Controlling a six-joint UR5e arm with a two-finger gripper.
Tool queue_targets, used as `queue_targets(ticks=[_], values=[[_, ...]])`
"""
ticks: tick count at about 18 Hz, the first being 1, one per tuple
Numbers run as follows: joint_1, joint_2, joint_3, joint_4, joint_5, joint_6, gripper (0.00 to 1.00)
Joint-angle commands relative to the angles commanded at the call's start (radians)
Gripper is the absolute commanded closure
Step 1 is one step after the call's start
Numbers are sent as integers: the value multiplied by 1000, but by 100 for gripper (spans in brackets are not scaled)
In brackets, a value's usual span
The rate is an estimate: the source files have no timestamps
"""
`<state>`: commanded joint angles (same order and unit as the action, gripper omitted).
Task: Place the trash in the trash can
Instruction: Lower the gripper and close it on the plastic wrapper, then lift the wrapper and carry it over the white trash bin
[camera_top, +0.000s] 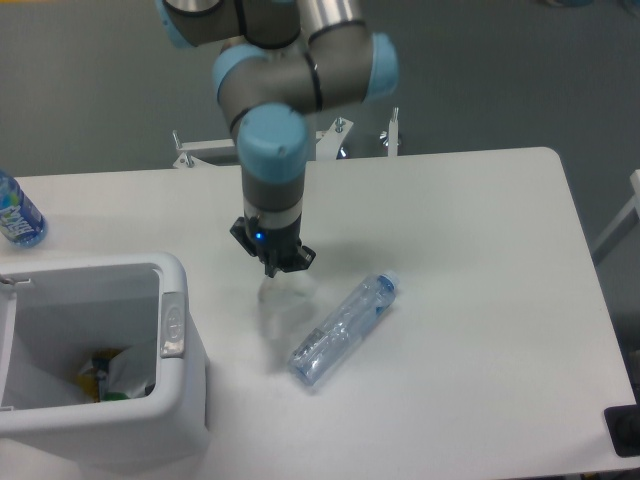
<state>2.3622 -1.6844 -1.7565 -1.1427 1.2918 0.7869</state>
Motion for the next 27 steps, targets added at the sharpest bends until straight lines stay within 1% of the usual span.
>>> queue_targets(ticks=[3,4,6,9,11,12,13,14,15,17,19,20,24,25,26,27], values=[[29,40,20,-8,-31,-6,100],[44,52,38,-5,-48,-27,100],[80,61,107,6,-118,-130,100],[144,61,228,8,-267,-277,100],[157,60,290,21,-336,-354,100],[149,60,313,32,-344,-386,100],[141,57,321,46,-344,-420,100],[140,67,321,58,-342,-452,100],[120,74,322,66,-344,-489,100],[34,75,322,89,-336,-541,100],[-20,72,310,90,-332,-548,100],[-49,66,307,92,-332,-546,100],[-147,9,316,100,-332,-542,100],[-161,5,307,104,-332,-537,89],[-162,0,304,106,-332,-532,40],[-162,-6,304,109,-332,-531,0]])
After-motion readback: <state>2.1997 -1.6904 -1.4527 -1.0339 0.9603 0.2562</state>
